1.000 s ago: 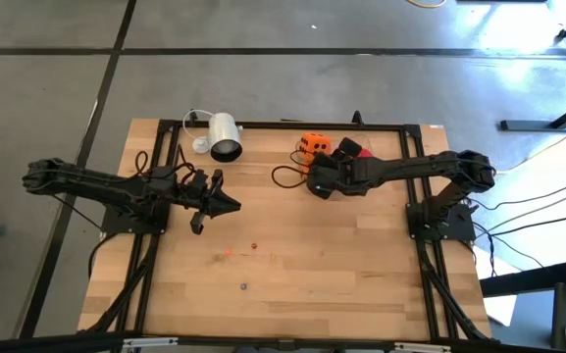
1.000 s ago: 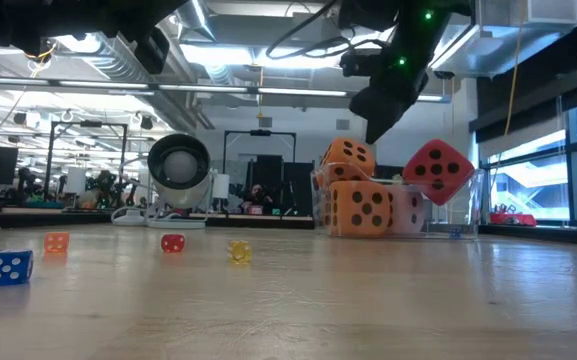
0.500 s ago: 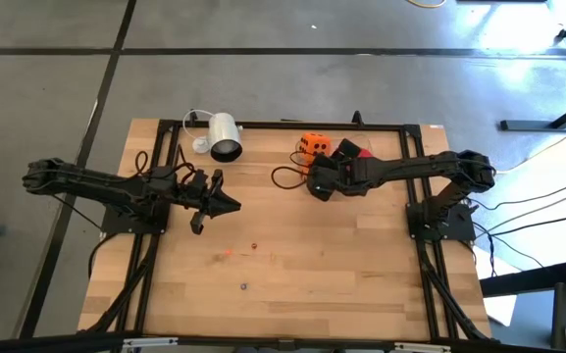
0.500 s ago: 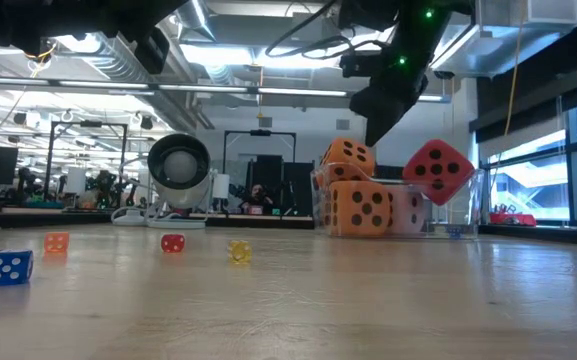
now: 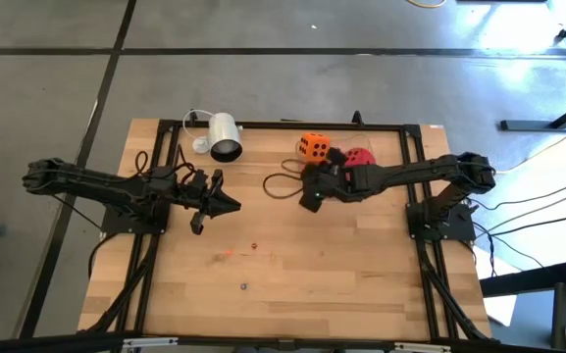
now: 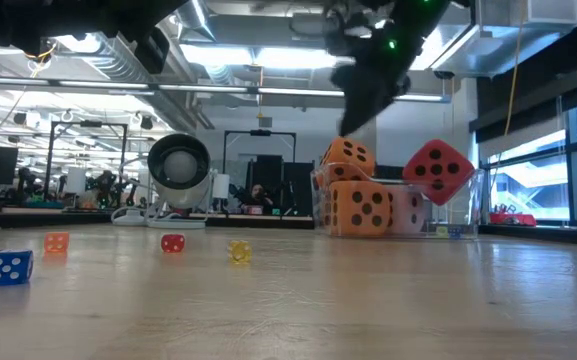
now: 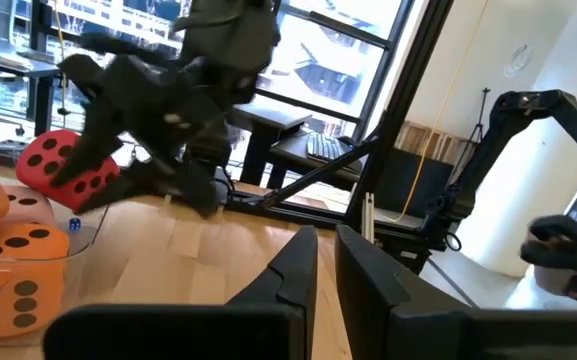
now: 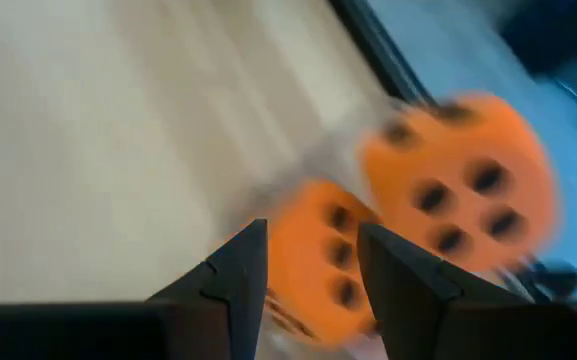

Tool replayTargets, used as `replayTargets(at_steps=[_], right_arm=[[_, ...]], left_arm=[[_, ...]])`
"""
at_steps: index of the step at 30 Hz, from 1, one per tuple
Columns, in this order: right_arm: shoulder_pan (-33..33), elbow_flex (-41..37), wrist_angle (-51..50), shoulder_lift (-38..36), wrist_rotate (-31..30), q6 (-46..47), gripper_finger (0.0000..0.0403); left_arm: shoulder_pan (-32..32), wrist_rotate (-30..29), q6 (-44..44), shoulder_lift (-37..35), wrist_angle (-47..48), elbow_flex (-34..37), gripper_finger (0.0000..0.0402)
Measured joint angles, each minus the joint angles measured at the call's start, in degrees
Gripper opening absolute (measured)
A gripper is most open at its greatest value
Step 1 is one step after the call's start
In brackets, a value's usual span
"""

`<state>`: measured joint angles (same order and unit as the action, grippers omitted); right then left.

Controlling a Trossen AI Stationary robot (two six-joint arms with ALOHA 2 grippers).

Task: Pick & Place Dice
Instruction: Put the small yellow die into the transparent bin

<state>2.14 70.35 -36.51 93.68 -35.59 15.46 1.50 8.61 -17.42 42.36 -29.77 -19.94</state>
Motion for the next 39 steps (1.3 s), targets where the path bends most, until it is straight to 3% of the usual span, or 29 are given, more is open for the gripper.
replayTargets(at_steps=[5,12,17,24,30,39], right_arm=[[3.2,0.0,8.5,0.0,7.1,-4.8,0.0155],[6.7,0.0,17.9,0.0,25.9,-5.6,0.0155],[10.4,0.0,22.8,0.0,33.3,-5.5,0.0155],[16.0,0.0,31.0,1.4,33.2,-5.5,0.0155],[18.2,0.0,44.1,7.8,33.7,-5.7,0.0155],[18.2,0.0,45.6,15.5,30.2,-8.8,0.0155]], left_arm=[[0.0,0.0,0.0,0.0,0.0,0.0,0.0033],[0.0,0.0,0.1,0.0,0.0,0.0,0.0033],[0.0,0.0,0.1,0.0,0.0,0.0,0.0033],[0.0,0.0,-0.4,0.0,-0.1,0.0,0.0033],[0.0,0.0,-0.8,0.0,-0.5,0.0,0.0033],[0.0,0.1,-0.9,0.0,-0.5,0.0,0.0033]])
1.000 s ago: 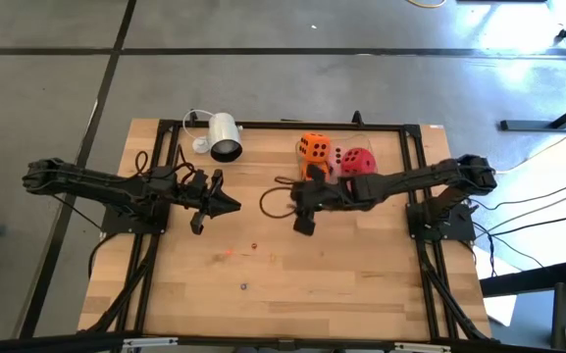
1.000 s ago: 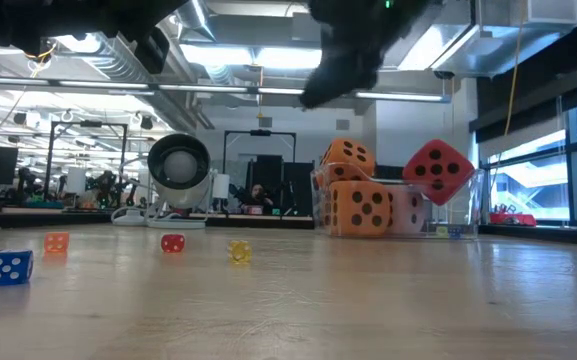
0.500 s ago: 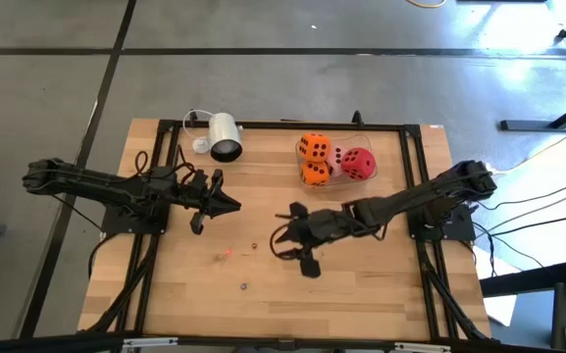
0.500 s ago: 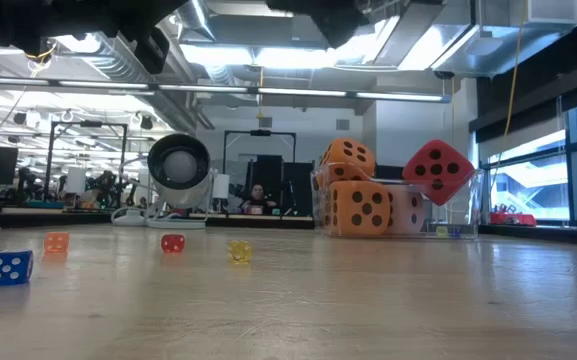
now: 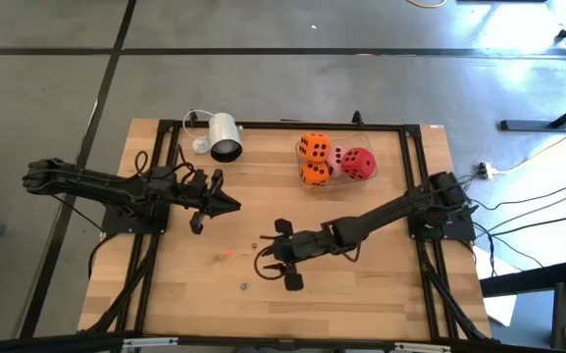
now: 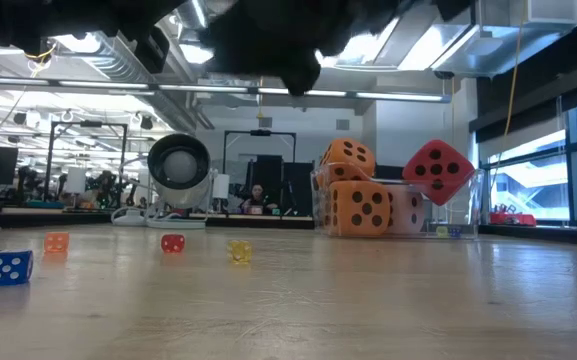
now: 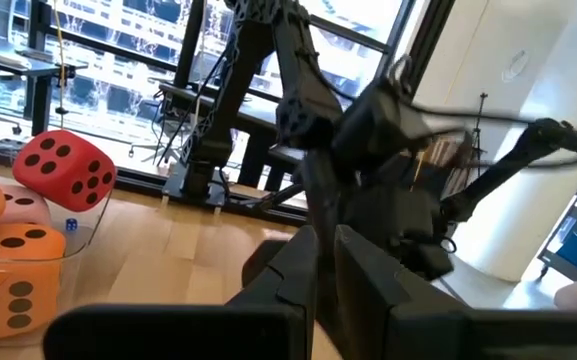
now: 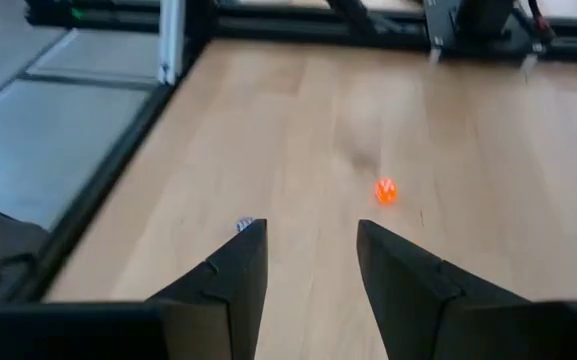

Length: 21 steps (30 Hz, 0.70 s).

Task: Pick & Place Dice
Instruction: Put the small yellow die into the transparent bin

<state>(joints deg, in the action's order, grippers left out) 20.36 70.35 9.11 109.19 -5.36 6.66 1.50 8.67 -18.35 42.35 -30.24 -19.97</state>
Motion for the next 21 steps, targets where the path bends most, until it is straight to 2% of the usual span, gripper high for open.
replayTargets(at_steps=[11,21], right_arm=[[-0.6,0.0,0.2,7.0,-1.7,-0.1,0.0155],[-2.9,0.0,-3.2,7.7,-2.7,-0.1,0.0169]], left_arm=[[0.0,0.0,0.0,0.0,0.0,0.0,0.0033],[0.0,0.0,0.0,0.0,0.0,0.0,0.0033]])
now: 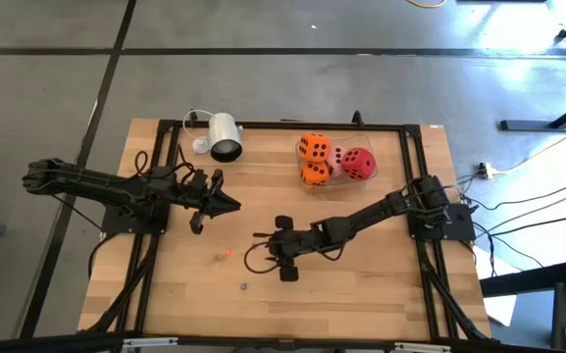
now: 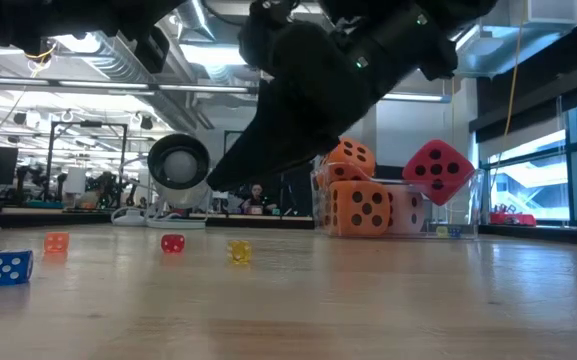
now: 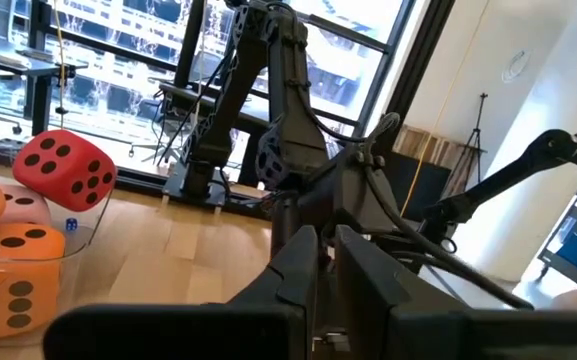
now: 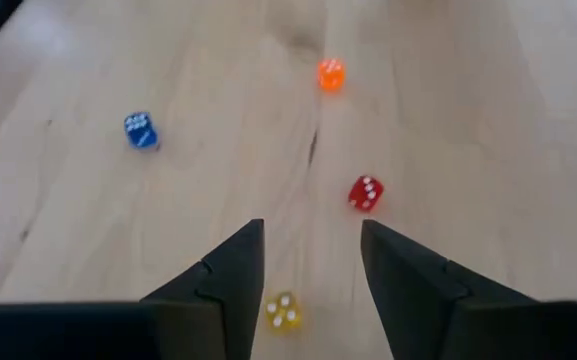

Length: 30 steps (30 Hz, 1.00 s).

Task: Pick & Place Dice
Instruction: Put the small yellow die into the transparent bin

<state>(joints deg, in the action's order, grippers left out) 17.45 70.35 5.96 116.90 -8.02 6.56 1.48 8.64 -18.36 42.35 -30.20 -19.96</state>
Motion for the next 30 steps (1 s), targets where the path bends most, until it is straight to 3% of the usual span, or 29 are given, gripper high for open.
replayTargets(at_steps=[10,30], right_arm=[[-0.5,0.0,-4.0,0.0,4.5,-2.3,0.0207],[-0.5,0.0,-3.6,3.1,4.6,-1.0,0.0210]], left_arm=[[0.0,0.0,0.0,0.0,0.0,0.0,0.0033],[0.0,0.0,0.0,0.0,0.0,0.0,0.0033]])
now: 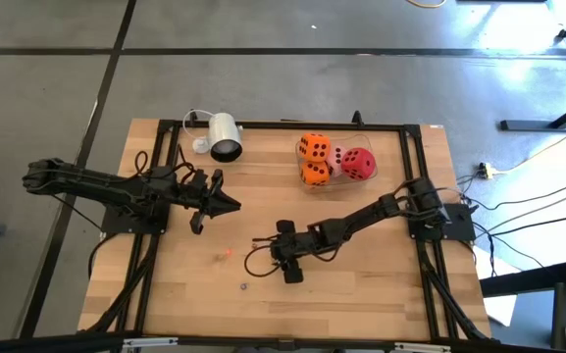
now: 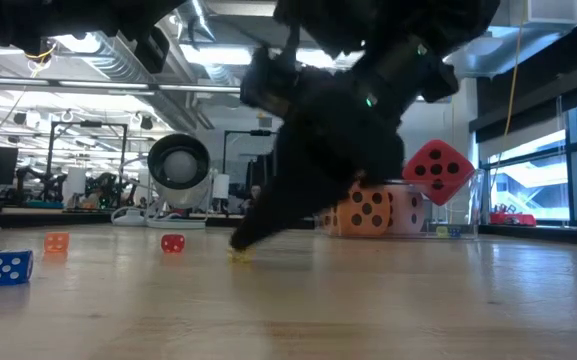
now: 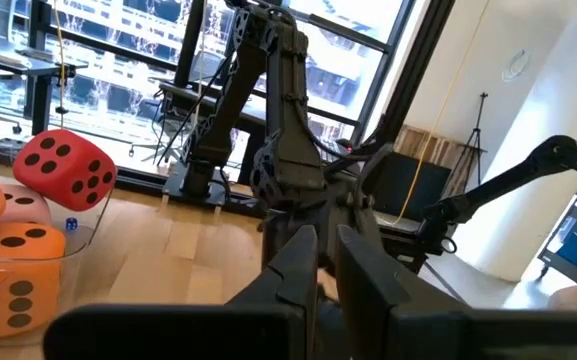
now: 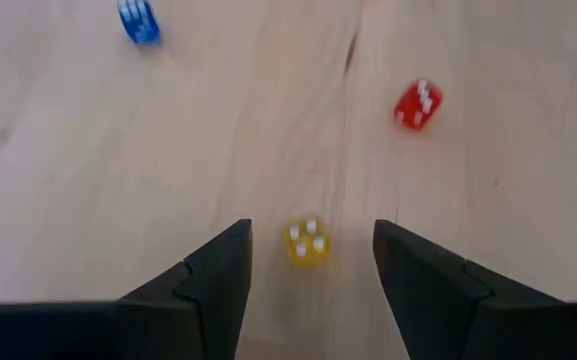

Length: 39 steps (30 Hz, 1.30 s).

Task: Pick & Place Dice
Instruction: Put the small yellow die into the transparent bin

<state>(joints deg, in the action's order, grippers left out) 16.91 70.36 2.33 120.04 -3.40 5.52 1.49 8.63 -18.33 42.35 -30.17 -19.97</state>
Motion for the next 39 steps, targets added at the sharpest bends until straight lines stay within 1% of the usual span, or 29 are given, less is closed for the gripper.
replayTargets(at_steps=[6,10,12,16,20,22,28,31,35,39], right_arm=[[0.0,0.0,1.9,1.9,-0.2,1.3,0.0210],[0.1,0.1,1.9,1.9,-0.2,1.0,0.0194],[0.1,0.1,1.9,2.0,-0.2,0.4,0.0177],[0.2,0.1,2.0,2.0,-0.1,-0.4,0.0128],[0.1,0.1,2.0,2.0,1.9,-0.5,0.0071],[0.1,0.1,1.9,2.0,2.7,-0.5,0.0051],[0.2,0.1,2.2,2.0,3.1,0.0,0.0051],[0.2,0.0,1.8,1.3,3.1,0.7,0.0065],[0.3,-0.2,1.9,-1.9,3.2,2.0,0.0070],[0.4,-0.1,1.8,-6.1,2.8,1.7,0.0052]], left_arm=[[0.0,0.0,0.0,0.0,0.1,0.0,0.0033],[0.0,0.0,0.3,0.0,0.2,0.0,0.0033],[0.0,0.0,0.3,0.0,0.2,0.0,0.0033],[0.0,0.0,0.3,0.0,0.2,0.0,0.0033],[0.0,0.0,0.1,0.0,0.2,0.0,0.0033],[0.0,0.0,0.1,0.0,0.1,0.0,0.0033],[0.0,0.0,0.1,0.0,0.2,0.0,0.0033],[0.0,0.0,0.2,0.0,0.2,0.0,0.0033],[0.0,0.0,0.2,0.0,0.2,0.0,0.0033],[0.0,0.0,0.3,0.0,0.2,0.0,0.0033]])
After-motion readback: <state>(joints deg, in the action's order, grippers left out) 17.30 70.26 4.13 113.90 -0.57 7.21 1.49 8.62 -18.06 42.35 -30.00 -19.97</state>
